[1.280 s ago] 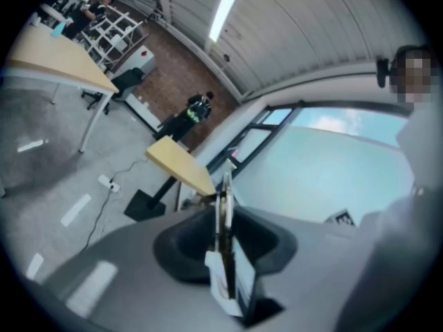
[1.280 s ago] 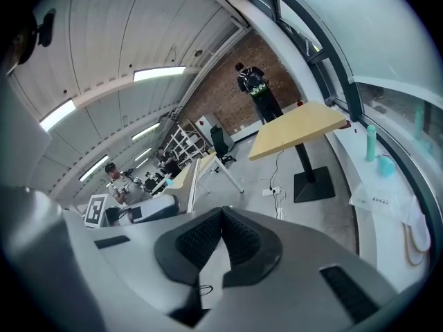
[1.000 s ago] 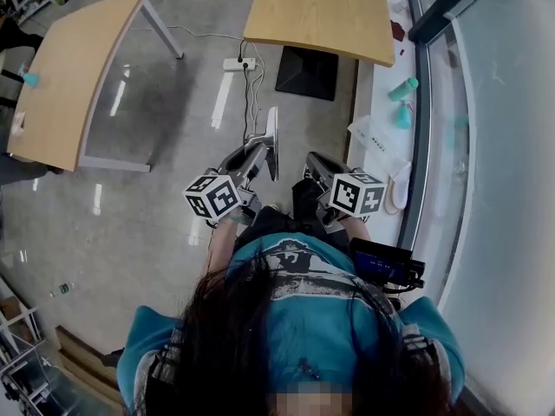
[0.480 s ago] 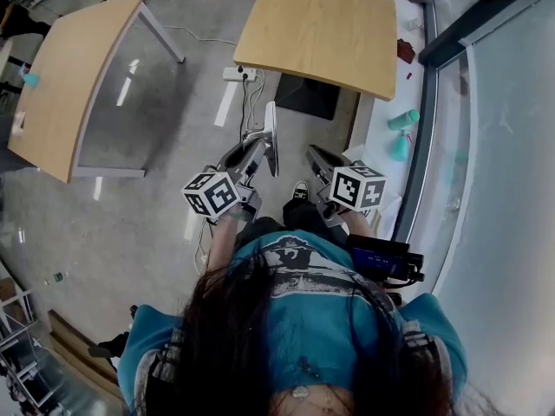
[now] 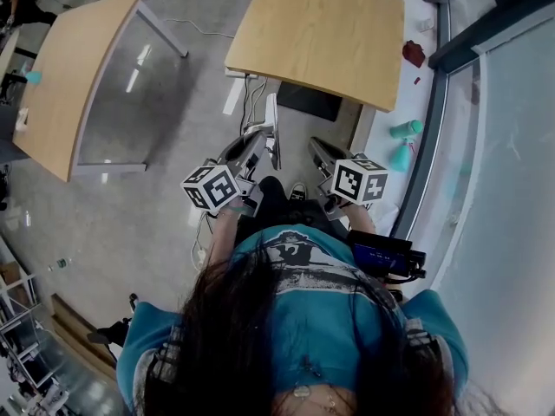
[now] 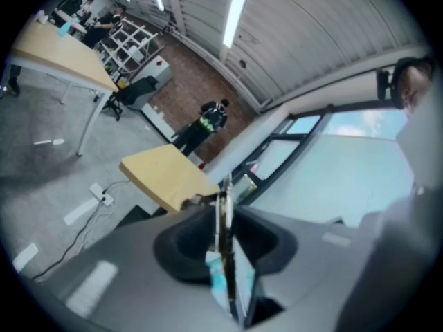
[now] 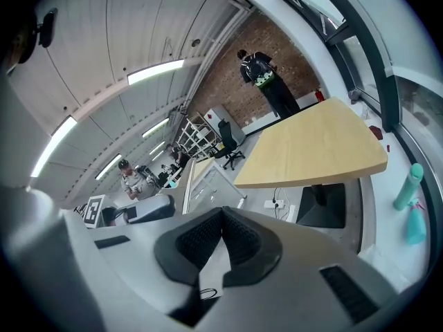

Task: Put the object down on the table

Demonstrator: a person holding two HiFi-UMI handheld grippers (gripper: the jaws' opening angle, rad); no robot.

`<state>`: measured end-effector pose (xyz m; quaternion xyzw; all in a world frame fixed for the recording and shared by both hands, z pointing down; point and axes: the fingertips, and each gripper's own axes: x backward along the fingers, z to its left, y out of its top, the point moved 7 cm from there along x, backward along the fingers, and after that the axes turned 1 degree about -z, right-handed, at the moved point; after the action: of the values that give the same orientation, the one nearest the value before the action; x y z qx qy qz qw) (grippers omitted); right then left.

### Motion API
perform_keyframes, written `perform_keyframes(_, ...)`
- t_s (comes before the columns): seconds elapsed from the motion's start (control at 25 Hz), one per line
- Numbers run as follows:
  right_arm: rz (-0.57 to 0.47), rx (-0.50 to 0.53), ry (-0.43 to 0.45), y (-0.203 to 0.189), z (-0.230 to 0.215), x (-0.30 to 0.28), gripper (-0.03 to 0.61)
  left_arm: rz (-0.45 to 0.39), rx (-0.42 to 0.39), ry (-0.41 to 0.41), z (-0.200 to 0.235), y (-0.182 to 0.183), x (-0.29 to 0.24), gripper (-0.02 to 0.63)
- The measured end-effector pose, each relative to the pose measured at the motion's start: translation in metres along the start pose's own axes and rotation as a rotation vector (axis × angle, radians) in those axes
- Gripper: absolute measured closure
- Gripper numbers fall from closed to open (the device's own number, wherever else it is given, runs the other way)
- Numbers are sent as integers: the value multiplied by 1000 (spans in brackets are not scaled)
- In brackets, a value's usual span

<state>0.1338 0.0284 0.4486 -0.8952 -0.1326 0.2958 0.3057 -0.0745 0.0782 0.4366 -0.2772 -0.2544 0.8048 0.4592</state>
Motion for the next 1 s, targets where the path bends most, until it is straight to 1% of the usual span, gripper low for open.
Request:
perform_keyframes(0.24, -1, -13, 10, -3, -8, -5, 571, 5, -7, 15, 5, -2, -2, 525)
perform_keyframes(0.36, 3, -19, 8, 3, -15, -12, 571, 11, -6, 20, 12, 3, -15, 525)
perform_keyframes(0.72, -7, -48, -55, 84, -60, -72, 571, 64, 11, -11, 56, 66, -118, 525)
perform_keyframes(1.0, -18, -77, -109, 148, -86, -119, 571, 130, 26, -48, 90, 115, -197, 525)
